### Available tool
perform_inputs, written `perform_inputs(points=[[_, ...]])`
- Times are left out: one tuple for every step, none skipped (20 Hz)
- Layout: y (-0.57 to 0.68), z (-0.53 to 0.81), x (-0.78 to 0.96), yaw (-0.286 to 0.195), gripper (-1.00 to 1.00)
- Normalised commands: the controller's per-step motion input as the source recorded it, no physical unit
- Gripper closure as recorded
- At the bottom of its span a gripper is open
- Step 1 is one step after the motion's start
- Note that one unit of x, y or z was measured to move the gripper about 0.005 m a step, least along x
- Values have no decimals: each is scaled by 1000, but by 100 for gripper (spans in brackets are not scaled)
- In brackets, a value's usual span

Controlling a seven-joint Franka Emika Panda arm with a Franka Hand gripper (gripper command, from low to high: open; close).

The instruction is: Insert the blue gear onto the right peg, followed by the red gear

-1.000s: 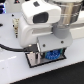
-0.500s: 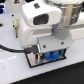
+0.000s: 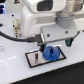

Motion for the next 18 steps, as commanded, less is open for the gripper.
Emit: perform_inputs(points=[[295, 179, -502, 0, -100], [253, 128, -677, 0, -100], [308, 91, -666, 0, -100], [305, 104, -696, 0, -100], [252, 67, -782, 0, -100], [170, 79, -756, 0, -100], [134, 59, -785, 0, -100], [118, 10, -796, 0, -100], [107, -10, -820, 0, -100], [104, -4, -811, 0, -100], [98, 11, -805, 0, -100], [60, -19, -789, 0, -100], [67, -39, -775, 0, -100], [53, -49, -752, 0, -100], [50, -96, -730, 0, -100], [7, -133, -668, 0, -100], [21, -136, -672, 0, -100], [40, -135, -651, 0, -100]])
